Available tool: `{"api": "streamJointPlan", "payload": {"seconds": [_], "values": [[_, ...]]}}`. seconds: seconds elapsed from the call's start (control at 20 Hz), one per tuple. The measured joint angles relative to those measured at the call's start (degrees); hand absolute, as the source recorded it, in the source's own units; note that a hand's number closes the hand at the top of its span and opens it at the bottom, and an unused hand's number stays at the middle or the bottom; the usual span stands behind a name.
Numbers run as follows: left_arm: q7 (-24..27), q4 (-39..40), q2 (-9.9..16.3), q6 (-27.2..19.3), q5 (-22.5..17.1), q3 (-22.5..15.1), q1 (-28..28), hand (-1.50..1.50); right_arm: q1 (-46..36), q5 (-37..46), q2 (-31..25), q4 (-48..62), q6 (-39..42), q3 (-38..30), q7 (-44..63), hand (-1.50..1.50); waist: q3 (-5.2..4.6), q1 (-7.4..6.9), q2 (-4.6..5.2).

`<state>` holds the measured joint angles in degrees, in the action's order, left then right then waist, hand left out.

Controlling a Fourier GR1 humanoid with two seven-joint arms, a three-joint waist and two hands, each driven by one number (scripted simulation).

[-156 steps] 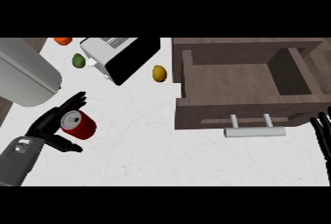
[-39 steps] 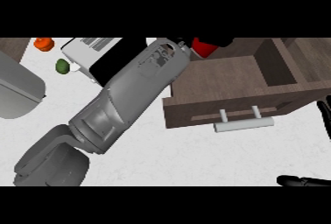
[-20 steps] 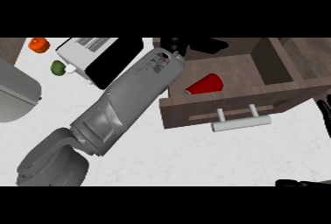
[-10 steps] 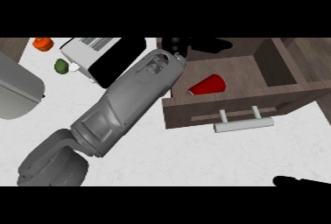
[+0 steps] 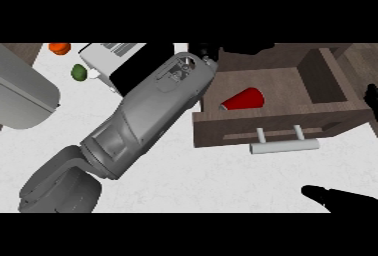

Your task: Pick up the can, place it into the drawer and close the drawer

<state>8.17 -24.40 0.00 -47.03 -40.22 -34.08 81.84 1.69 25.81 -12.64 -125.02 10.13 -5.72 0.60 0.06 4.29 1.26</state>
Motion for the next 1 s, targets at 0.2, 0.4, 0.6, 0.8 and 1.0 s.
{"api": "streamJointPlan", "payload": {"seconds": [0.2, 0.4, 0.6, 0.8, 1.0], "values": [[-0.8, 0.2, 0.0, -0.8, -0.4, -0.4, 1.2, -1.5, -1.9, 9.4, -1.6, 4.0, -1.7, 3.8, -1.2, -1.5, 0.01, -1.08, -0.18], [-1.7, -0.5, 0.1, -0.6, -0.2, -0.4, 1.0, -1.5, -2.1, 18.3, -2.3, 9.0, -4.6, 7.2, -2.8, -1.5, -0.02, -2.68, -0.65], [-3.3, -1.2, 0.7, -0.4, 0.6, 0.1, 1.6, -1.5, -4.1, 27.0, -1.5, 15.8, -8.1, 10.8, -2.0, -1.5, -0.03, -3.93, -0.95], [-6.5, -4.2, 2.8, -0.3, 2.0, -0.2, 1.1, -1.5, -7.1, 31.5, 0.3, 23.6, -12.5, 11.5, -2.0, -1.5, -0.03, -4.91, -1.27], [-9.1, -9.2, 6.4, 0.0, 3.6, -0.8, -2.0, -1.5, -8.6, 33.7, 2.4, 31.5, -18.7, 10.9, -3.6, -1.5, -0.07, -5.54, -1.5]]}}
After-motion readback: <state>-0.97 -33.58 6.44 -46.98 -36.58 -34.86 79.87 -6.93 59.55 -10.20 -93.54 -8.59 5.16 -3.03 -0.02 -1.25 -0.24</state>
